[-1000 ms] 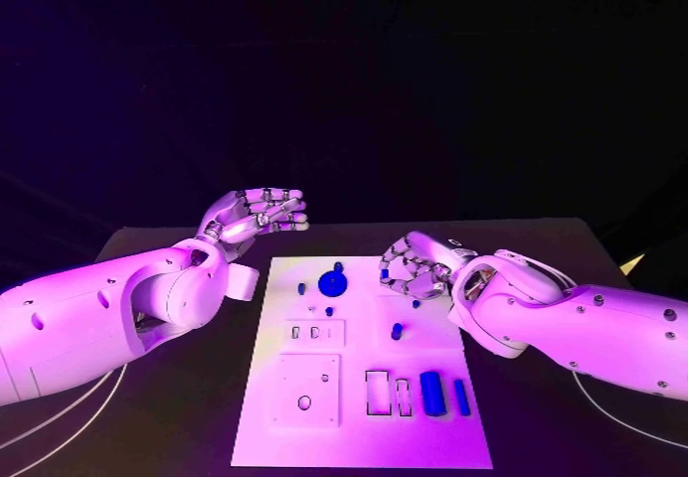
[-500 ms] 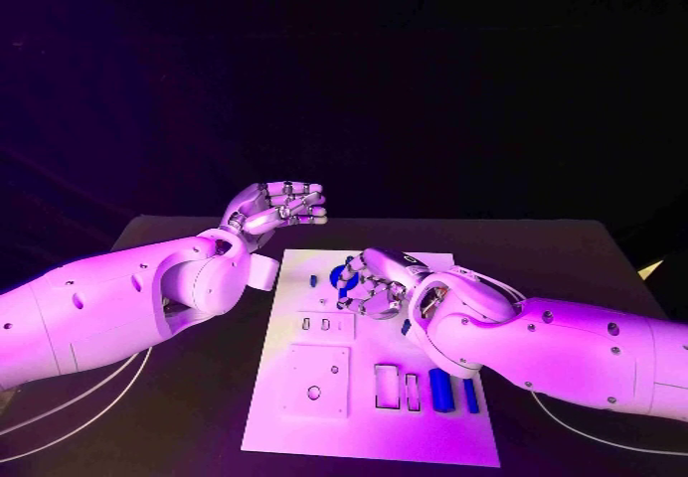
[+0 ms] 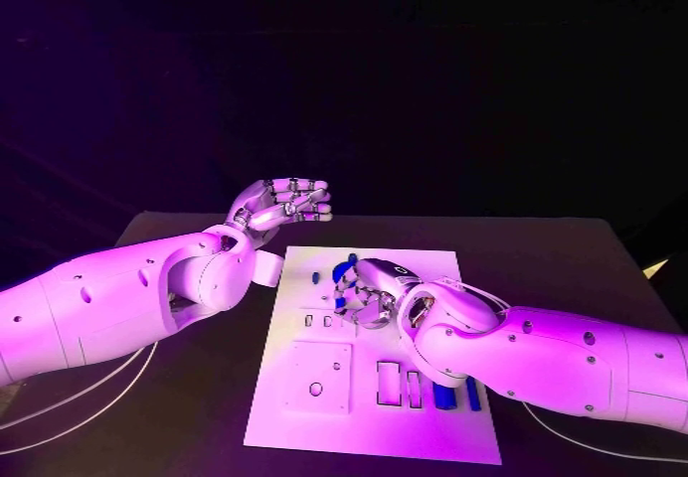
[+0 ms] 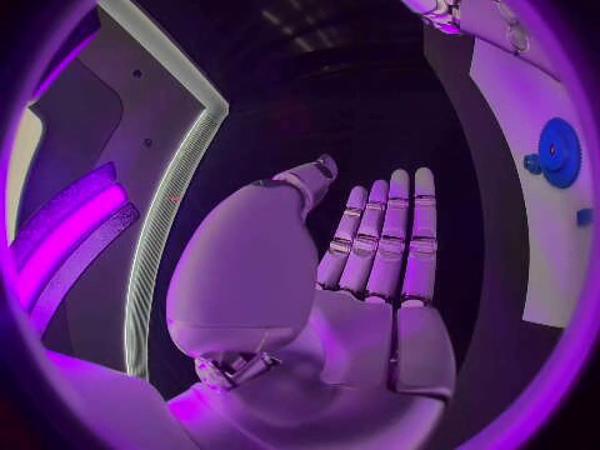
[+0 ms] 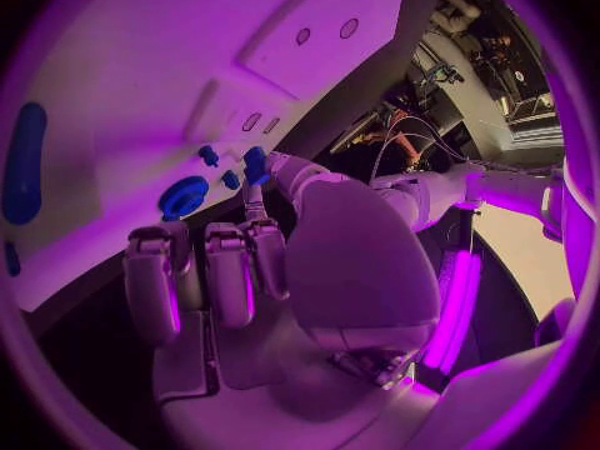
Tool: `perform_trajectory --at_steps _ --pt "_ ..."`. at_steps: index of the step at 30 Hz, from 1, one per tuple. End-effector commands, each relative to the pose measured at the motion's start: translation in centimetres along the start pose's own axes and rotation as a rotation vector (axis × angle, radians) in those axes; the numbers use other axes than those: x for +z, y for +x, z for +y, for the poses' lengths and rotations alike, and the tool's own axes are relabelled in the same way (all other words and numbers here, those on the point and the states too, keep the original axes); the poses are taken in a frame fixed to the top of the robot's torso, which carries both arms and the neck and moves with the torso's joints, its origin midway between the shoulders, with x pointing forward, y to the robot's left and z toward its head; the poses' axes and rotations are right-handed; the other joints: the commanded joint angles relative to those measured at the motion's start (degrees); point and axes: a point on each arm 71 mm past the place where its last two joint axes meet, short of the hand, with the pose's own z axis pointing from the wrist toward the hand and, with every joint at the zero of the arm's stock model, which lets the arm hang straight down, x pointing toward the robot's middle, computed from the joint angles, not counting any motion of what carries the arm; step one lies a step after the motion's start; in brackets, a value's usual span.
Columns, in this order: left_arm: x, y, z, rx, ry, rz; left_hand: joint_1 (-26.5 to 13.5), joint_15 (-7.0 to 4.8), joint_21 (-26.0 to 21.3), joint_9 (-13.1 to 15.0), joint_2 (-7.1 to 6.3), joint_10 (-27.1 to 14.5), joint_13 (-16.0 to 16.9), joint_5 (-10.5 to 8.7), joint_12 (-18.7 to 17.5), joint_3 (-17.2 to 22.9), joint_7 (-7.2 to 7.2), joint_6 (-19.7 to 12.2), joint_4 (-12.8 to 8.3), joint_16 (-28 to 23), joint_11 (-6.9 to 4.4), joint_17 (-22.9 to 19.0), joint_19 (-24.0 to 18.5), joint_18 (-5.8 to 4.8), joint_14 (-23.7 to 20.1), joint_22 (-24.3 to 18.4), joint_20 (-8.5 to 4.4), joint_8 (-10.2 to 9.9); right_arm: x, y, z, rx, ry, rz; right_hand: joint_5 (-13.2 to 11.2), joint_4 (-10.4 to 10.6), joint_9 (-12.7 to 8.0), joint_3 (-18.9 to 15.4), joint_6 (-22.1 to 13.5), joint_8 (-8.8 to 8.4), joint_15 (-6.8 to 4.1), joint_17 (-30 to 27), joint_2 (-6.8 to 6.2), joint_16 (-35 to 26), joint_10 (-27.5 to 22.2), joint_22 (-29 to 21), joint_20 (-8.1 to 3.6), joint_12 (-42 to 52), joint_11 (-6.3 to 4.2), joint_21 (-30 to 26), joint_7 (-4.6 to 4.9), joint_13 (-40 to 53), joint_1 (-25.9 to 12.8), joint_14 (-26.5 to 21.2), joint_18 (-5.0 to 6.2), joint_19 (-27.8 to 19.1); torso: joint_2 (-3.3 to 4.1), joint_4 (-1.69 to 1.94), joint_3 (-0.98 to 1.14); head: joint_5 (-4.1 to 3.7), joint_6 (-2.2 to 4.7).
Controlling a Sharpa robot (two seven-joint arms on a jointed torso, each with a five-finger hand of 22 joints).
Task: Assemble the parts on the task board
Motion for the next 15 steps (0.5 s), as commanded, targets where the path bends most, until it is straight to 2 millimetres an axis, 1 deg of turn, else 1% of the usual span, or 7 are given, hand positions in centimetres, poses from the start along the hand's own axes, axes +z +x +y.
perform_trajectory --at_steps 1,6,9,15 --pt "0.0 0.1 -0.1 0.001 0.010 0.005 -0.1 -0.16 0.3 -0.1 0.49 -0.1 0.0 0.10 -0.4 0.3 3.22 -0.5 -0.2 -0.3 0.44 0.1 -0.4 0.17 -0.4 0.0 -0.11 -0.3 0.1 0.4 0.0 -0.040 0.003 0.012 -0.3 -0.1 0.1 0.4 0.6 0.12 0.17 12.3 -0.04 -0.2 0.9 14.2 -0.15 0.1 -0.28 -0.1 -0.03 8.4 -0.5 5.5 -0.43 5.0 -0.03 0.00 0.05 0.14 -0.07" --pt "0.0 0.1 -0.1 0.000 0.010 0.006 -0.1 -0.16 0.3 -0.1 0.49 -0.1 0.0 0.10 -0.4 0.3 3.22 -0.5 -0.2 -0.3 0.44 0.1 -0.4 0.17 -0.4 0.0 -0.11 -0.3 0.3 1.1 0.0 -0.060 -0.006 0.005 -0.3 -0.2 0.1 0.4 0.6 0.15 0.16 12.4 -0.09 -0.2 0.9 14.2 -0.15 0.1 -0.29 0.0 -0.05 8.4 -0.5 5.5 -0.43 5.0 -0.01 0.01 0.02 0.25 -0.09" --pt "0.0 0.1 -0.1 0.000 0.010 0.006 -0.1 -0.16 0.3 -0.1 0.49 -0.1 0.0 0.10 -0.4 0.3 3.22 -0.5 -0.2 -0.3 0.44 0.1 -0.4 0.17 -0.4 0.0 -0.11 -0.3 0.4 1.4 0.0 -0.071 -0.012 0.006 -0.3 -0.3 0.1 0.3 0.6 0.17 0.14 12.3 -0.23 -0.2 0.9 14.2 -0.16 0.1 -0.30 0.0 -0.06 8.4 -0.5 5.5 -0.43 5.0 0.00 0.06 0.02 0.22 -0.09" --pt "0.0 0.2 -0.1 -0.001 0.009 0.008 -0.1 -0.13 0.3 -0.1 0.49 -0.2 0.0 0.09 -0.4 0.3 3.25 -0.5 -0.2 -0.4 0.47 0.1 -0.5 0.15 -0.4 0.0 -0.09 -0.3 0.5 1.8 0.0 -0.086 -0.016 0.018 -0.3 -0.4 0.1 0.4 0.7 0.19 0.13 12.3 -0.28 -0.2 0.9 14.2 -0.16 0.1 -0.31 0.0 -0.07 8.4 -0.5 5.5 -0.44 5.0 0.03 0.06 -0.02 0.25 -0.08"
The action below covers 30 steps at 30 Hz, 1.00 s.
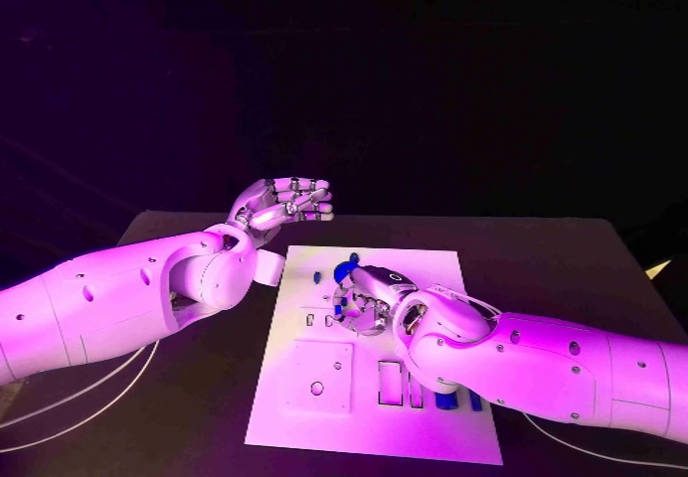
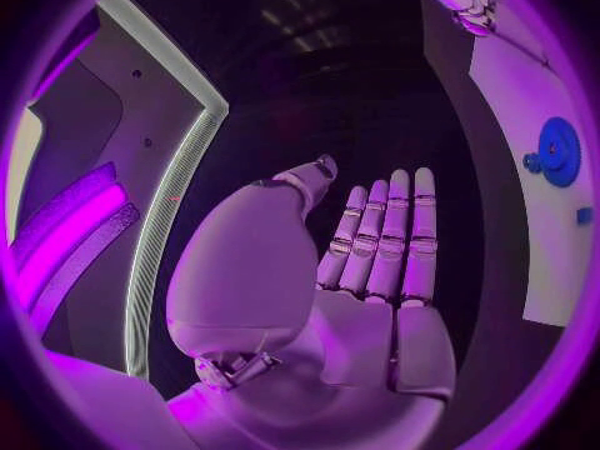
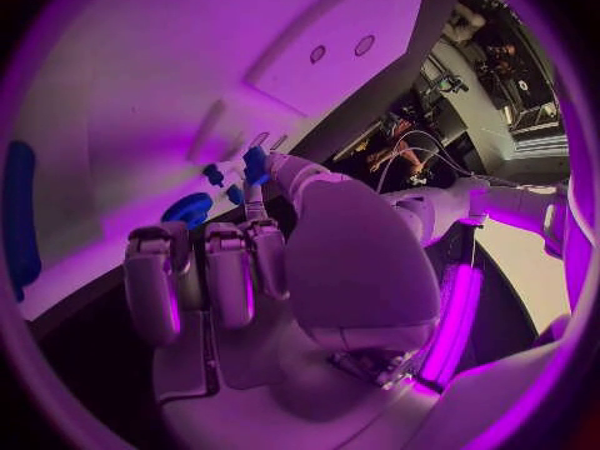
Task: Assemble the parts on the task board
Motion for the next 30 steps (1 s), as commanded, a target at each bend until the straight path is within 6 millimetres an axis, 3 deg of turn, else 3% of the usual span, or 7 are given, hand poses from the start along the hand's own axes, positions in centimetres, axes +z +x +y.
perform_trajectory --at_steps 1,13,30 --pt "0.03 0.19 -0.10 -0.001 0.009 0.008 -0.1 -0.13 0.3 -0.1 0.49 -0.1 0.0 0.09 -0.4 0.3 3.25 -0.5 -0.2 -0.4 0.46 0.1 -0.5 0.14 -0.4 0.1 -0.08 -0.3 0.03 0.28 0.14 -0.047 -0.016 0.014 -0.1 -0.2 0.1 0.2 0.3 0.35 0.13 12.3 -0.27 -0.2 0.9 14.2 -0.16 0.1 -0.31 0.0 -0.04 8.4 -0.5 5.5 -0.44 5.0 0.05 0.02 -0.02 0.05 -0.03" --pt "0.08 0.29 -0.09 -0.002 0.009 0.011 -0.1 -0.13 0.3 -0.1 0.49 -0.1 0.0 0.09 -0.4 0.3 3.25 -0.5 -0.2 -0.4 0.46 0.1 -0.5 0.14 -0.4 0.1 -0.08 -0.3 0.13 0.79 0.28 -0.069 -0.009 0.048 -0.2 -0.4 0.2 0.1 0.3 0.37 0.11 12.3 -0.74 -0.2 0.9 14.2 -0.19 0.1 -0.30 0.0 0.00 8.4 -0.8 5.5 -0.43 5.0 0.04 -0.01 -0.03 0.07 -0.38" --pt "0.04 0.30 -0.13 -0.003 0.009 0.014 -0.1 -0.13 0.3 -0.1 0.49 -0.1 0.0 0.09 -0.4 0.3 3.25 -0.5 -0.2 -0.4 0.46 0.1 -0.5 0.14 -0.4 0.1 -0.08 -0.3 0.26 1.14 0.22 -0.090 0.008 0.065 -0.5 -0.3 0.1 0.0 -0.3 0.07 0.21 12.1 -1.40 -0.3 0.5 14.1 -0.14 -0.5 -0.15 -0.3 0.20 8.0 -1.9 5.5 -0.36 4.8 0.00 0.05 -0.02 -0.10 -0.27"
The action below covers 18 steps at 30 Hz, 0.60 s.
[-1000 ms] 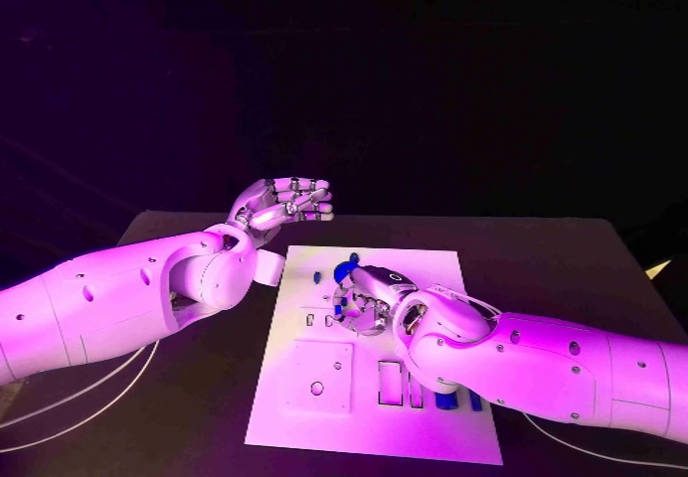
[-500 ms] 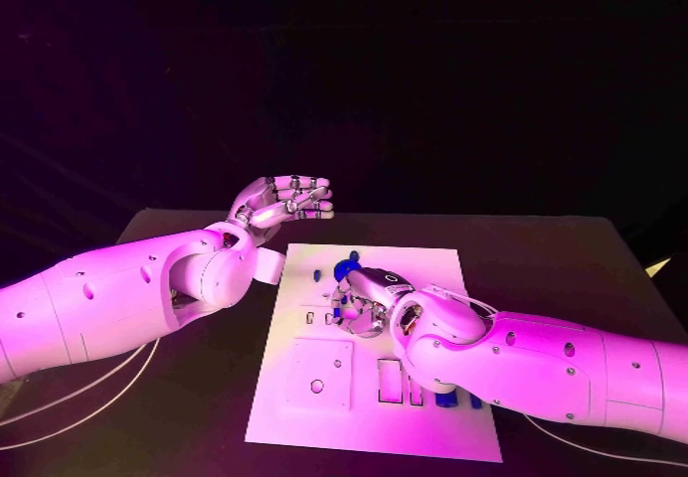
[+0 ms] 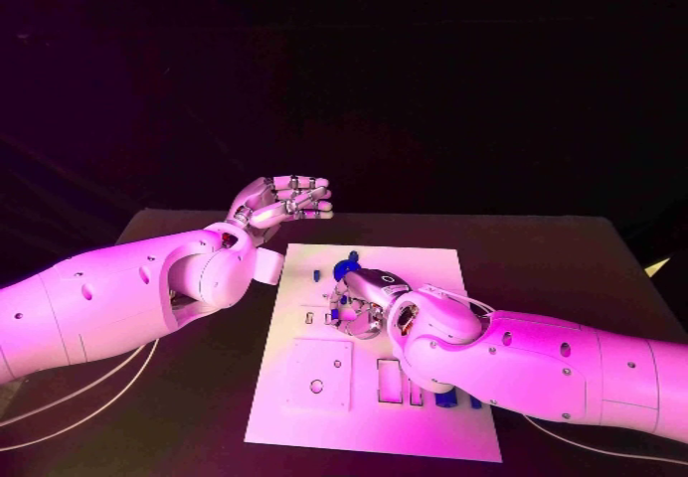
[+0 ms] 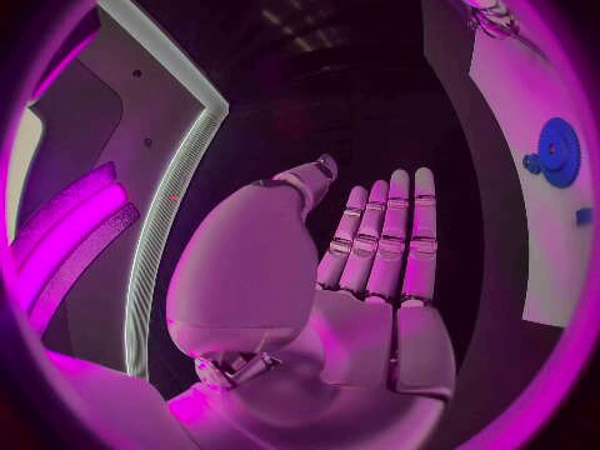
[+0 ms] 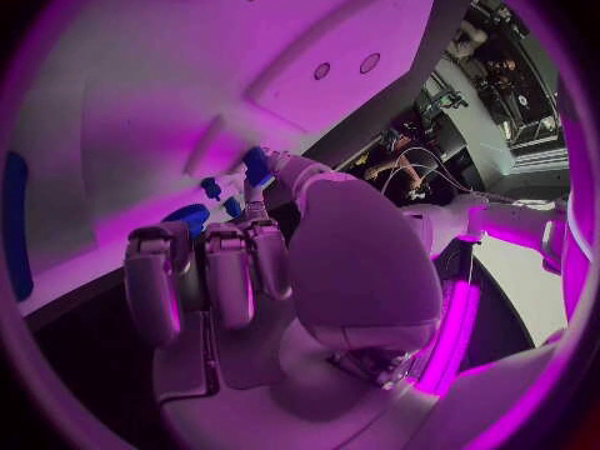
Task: Assemble the parts on the task board
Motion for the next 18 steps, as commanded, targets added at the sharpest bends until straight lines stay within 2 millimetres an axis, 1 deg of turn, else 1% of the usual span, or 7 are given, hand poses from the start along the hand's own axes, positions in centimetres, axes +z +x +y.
perform_trajectory --at_steps 1,3,7,18 --pt "0.02 0.22 -0.13 -0.002 0.010 0.012 -0.1 -0.13 0.3 -0.1 0.49 0.1 0.0 0.09 -0.2 0.1 3.26 -0.5 -0.1 -0.4 0.26 0.1 -0.3 0.15 -0.4 0.1 0.12 -0.3 -0.03 0.46 -0.26 -0.028 0.016 0.028 -0.2 -0.2 -0.1 -0.2 -0.4 -0.31 0.23 12.1 -0.09 -0.3 0.5 14.0 -0.13 -0.4 -0.12 -0.3 0.26 7.9 -0.6 5.4 -0.36 4.8 -0.03 0.00 0.00 0.04 0.06" --pt "0.01 0.19 -0.13 -0.001 0.010 0.012 -0.1 -0.13 0.3 -0.1 0.49 0.1 0.0 0.09 -0.2 0.1 3.26 -0.5 -0.1 -0.4 0.26 0.1 -0.3 0.15 -0.4 0.1 0.12 -0.3 -0.03 0.45 -0.32 -0.030 0.018 0.027 -0.3 -0.2 -0.2 -0.2 -0.7 -0.47 0.29 12.0 -0.28 -0.3 0.4 14.0 -0.10 -0.5 -0.03 -0.4 0.36 7.8 -0.7 5.4 -0.34 4.8 -0.05 -0.02 -0.02 0.06 0.06" --pt "-0.02 0.10 -0.14 0.000 0.010 0.011 -0.2 -0.10 0.3 -0.1 0.50 0.1 0.1 0.09 -0.2 0.1 3.27 -0.5 -0.1 -0.4 0.28 0.1 -0.4 0.14 -0.5 0.1 0.14 -0.3 -0.04 0.41 -0.45 -0.033 0.021 0.023 -0.4 -0.3 -0.3 -0.2 -1.0 -0.69 0.38 12.0 -0.52 -0.4 0.2 13.9 -0.04 -0.7 0.09 -0.5 0.51 7.6 -1.0 5.4 -0.31 4.7 -0.04 -0.01 0.03 0.11 -0.01" --pt "-0.04 -0.05 -0.14 0.001 0.009 0.008 -0.2 -0.10 0.3 -0.1 0.50 0.1 0.1 0.09 -0.2 0.1 3.27 -0.5 -0.1 -0.4 0.28 0.1 -0.4 0.14 -0.5 0.1 0.14 -0.3 -0.03 0.39 -0.37 -0.034 0.013 0.017 -0.3 -0.5 -0.6 -0.1 -2.3 -1.49 0.74 11.8 -1.21 -0.5 -0.4 13.8 0.24 -1.5 0.53 -0.7 1.02 7.0 -1.4 5.4 -0.26 4.6 -0.07 -0.04 0.03 0.19 0.02"
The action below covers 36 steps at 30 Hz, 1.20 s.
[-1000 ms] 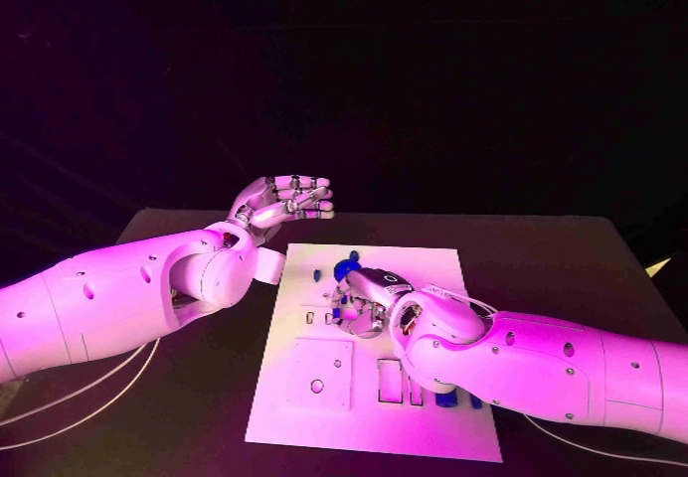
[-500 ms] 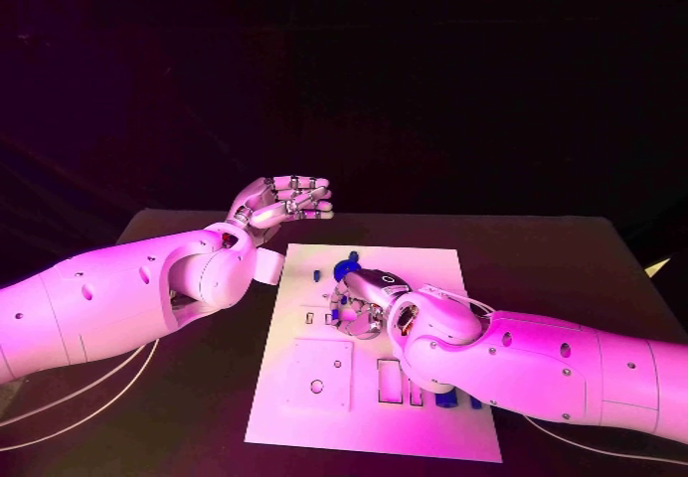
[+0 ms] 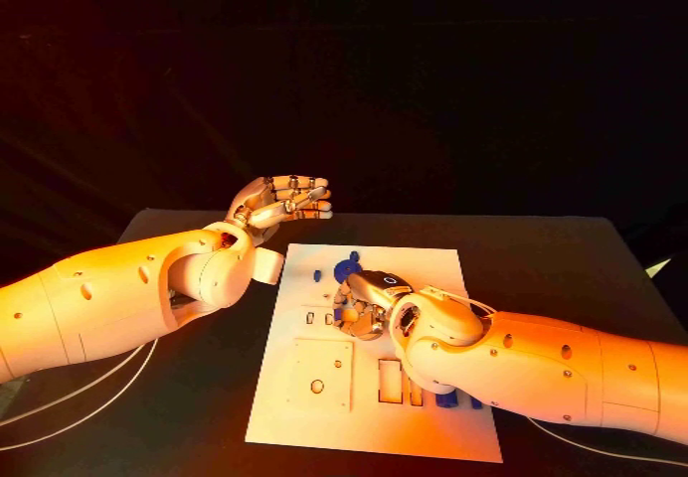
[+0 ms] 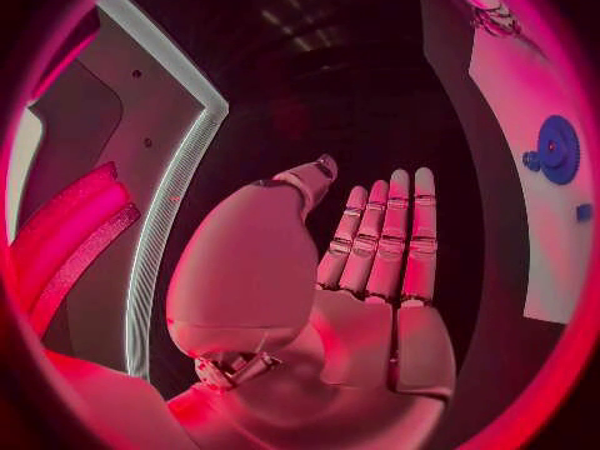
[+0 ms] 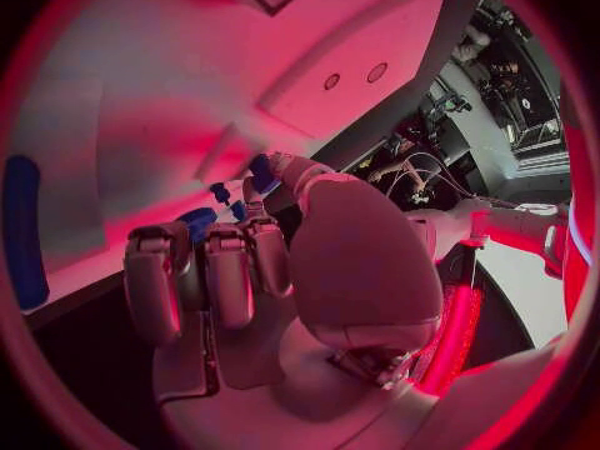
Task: Assemble the parts on the task board
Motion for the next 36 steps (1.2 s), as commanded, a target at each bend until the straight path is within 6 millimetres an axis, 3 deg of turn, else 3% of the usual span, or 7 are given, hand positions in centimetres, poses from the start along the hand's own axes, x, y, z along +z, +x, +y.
perform_trajectory --at_steps 1,15,21,24,29,34,36 --pt "0.0 0.2 -0.1 -0.002 0.009 0.011 -0.2 -0.10 0.3 -0.1 0.50 0.1 0.1 0.09 -0.2 0.1 3.27 -0.5 -0.1 -0.4 0.28 0.1 -0.4 0.14 -0.5 0.1 0.14 -0.3 0.0 0.1 0.1 -0.018 -0.006 0.009 -0.1 -0.4 -0.1 0.0 -0.7 -0.49 0.59 11.8 -0.40 -0.2 -0.2 13.9 0.29 -0.4 0.36 -0.2 0.09 6.9 -0.6 5.2 -0.28 4.6 -0.01 -0.03 0.01 0.08 0.03" --pt "0.0 -0.1 -0.1 0.001 0.008 0.006 -0.2 -0.10 0.3 -0.1 0.50 0.1 0.1 0.09 -0.2 0.1 3.27 -0.5 -0.1 -0.4 0.28 0.1 -0.4 0.14 -0.5 0.1 0.14 -0.3 0.0 0.0 0.1 -0.012 -0.009 -0.008 -0.3 -0.4 -0.4 -0.1 -1.5 -1.04 0.90 11.6 -1.14 -0.3 -0.6 13.8 0.57 -0.9 0.70 -0.3 0.44 6.6 -1.1 5.1 -0.26 4.6 0.01 0.00 -0.02 0.04 0.05" --pt "0.0 0.0 -0.1 0.007 0.006 0.008 -0.2 -0.09 0.3 -0.1 0.50 0.1 0.1 0.09 -0.2 0.1 3.27 -0.5 -0.1 -0.4 0.28 0.1 -0.5 0.14 -0.5 0.1 0.16 -0.3 0.0 -0.1 0.2 -0.006 -0.016 -0.024 -5.2 -0.9 -1.0 -2.0 -3.9 -2.73 1.46 11.8 -2.94 -0.3 -1.5 13.8 1.13 -2.0 1.32 -0.4 1.05 5.7 -1.4 5.2 -0.24 4.5 0.01 -0.06 -0.03 0.04 0.15" --pt "0.0 -0.1 -0.1 0.015 0.003 0.004 -0.2 -0.09 0.3 -0.1 0.50 0.1 0.1 0.09 -0.2 0.1 3.27 -0.5 -0.1 -0.4 0.28 0.1 -0.5 0.14 -0.5 0.1 0.16 -0.3 -0.1 -0.2 0.2 0.000 -0.027 -0.046 -8.0 -0.4 -1.5 -6.6 -5.1 -3.80 1.99 11.8 -2.29 -0.3 -2.0 13.8 1.46 -2.5 1.76 -0.5 1.44 5.3 -0.3 5.1 -0.21 4.5 0.01 -0.04 -0.03 -0.02 0.15" --pt "0.0 -0.4 0.1 0.058 -0.015 -0.009 -0.7 -0.14 0.5 0.0 0.17 0.3 0.1 0.08 -0.2 -0.2 3.17 -0.4 0.1 -0.3 0.21 0.3 -0.4 0.20 -0.3 0.2 0.16 -0.3 -0.7 -1.0 0.3 0.032 -0.061 -0.128 -8.9 6.6 -6.6 -27.3 -16.9 -5.61 3.01 12.1 -3.08 -0.1 -3.5 13.8 2.52 -4.2 3.03 -0.7 2.97 3.6 7.8 5.2 -0.18 4.4 -0.02 0.05 0.00 -0.09 0.13" --pt "-0.1 -0.9 0.3 0.112 -0.054 -0.026 -2.6 -0.97 1.9 0.3 -0.79 1.6 0.2 0.10 0.1 -1.9 2.12 0.6 1.1 0.3 -0.63 1.2 1.3 0.41 1.6 0.6 -0.43 0.4 -1.8 -2.1 -0.2 0.072 -0.098 -0.201 -8.8 6.6 -7.0 -27.1 -17.3 -5.43 3.07 12.1 -3.00 -0.1 -3.3 13.8 2.62 -4.0 3.15 -0.6 3.02 3.7 8.1 5.2 -0.19 4.4 -0.04 -0.06 -0.02 -0.10 0.06" --pt "-0.1 -1.1 0.5 0.147 -0.074 -0.043 -3.1 -1.76 3.3 0.5 -1.00 2.7 0.3 0.11 0.4 -3.0 1.75 1.3 1.6 1.5 -1.16 2.1 3.4 0.40 4.4 1.1 -1.31 0.8 -2.4 -2.7 -0.6 0.113 -0.126 -0.222 -8.8 6.6 -5.5 -25.4 -13.5 -4.64 3.06 12.0 -1.88 -0.1 -3.1 13.8 2.68 -3.7 3.08 -0.7 2.93 3.8 8.4 5.2 -0.17 4.4 -0.09 -0.10 -0.01 -0.05 0.03"
